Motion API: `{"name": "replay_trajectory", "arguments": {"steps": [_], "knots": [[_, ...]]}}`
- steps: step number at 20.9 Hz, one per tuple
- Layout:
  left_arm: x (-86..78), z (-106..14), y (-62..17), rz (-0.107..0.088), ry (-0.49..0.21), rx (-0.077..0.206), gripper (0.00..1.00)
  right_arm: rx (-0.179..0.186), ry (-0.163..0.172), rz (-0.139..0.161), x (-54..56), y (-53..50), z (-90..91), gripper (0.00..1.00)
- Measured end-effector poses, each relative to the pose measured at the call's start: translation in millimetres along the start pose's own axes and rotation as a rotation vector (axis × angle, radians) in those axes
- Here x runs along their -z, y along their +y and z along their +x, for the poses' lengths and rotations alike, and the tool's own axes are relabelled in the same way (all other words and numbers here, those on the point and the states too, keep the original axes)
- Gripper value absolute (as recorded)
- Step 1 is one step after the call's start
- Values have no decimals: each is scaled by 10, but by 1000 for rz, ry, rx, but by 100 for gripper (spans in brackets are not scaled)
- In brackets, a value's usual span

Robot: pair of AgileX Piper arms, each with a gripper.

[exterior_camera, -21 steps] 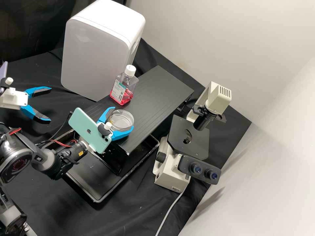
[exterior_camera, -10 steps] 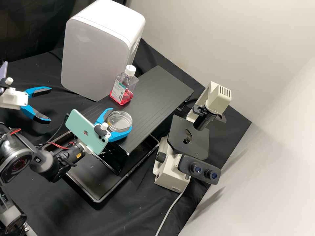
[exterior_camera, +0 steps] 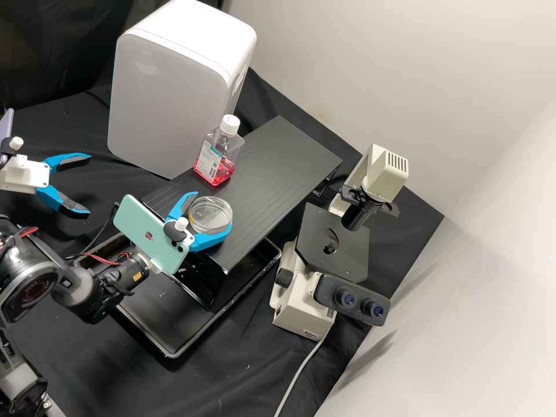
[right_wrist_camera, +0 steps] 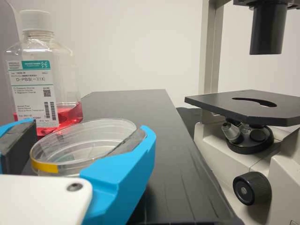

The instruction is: Place the lid on the petri dish

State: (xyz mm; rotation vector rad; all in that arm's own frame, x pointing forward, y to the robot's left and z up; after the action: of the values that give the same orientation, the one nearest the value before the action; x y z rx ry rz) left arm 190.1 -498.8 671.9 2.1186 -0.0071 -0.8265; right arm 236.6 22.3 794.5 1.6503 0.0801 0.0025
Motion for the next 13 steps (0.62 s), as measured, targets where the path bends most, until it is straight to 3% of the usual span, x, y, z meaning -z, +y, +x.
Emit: {"name": "replay_trajectory", "arguments": {"steps": [2,3,13], "knots": [[0,0,0,0,0,0,100,0,-7,-1,-18,2,3,0],[0,0,0,0,0,0,100,-1,-9,-1,-24,4,4,100],[0,0,0,0,0,0,100,3,0,-10,-29,29,-32,100]]}}
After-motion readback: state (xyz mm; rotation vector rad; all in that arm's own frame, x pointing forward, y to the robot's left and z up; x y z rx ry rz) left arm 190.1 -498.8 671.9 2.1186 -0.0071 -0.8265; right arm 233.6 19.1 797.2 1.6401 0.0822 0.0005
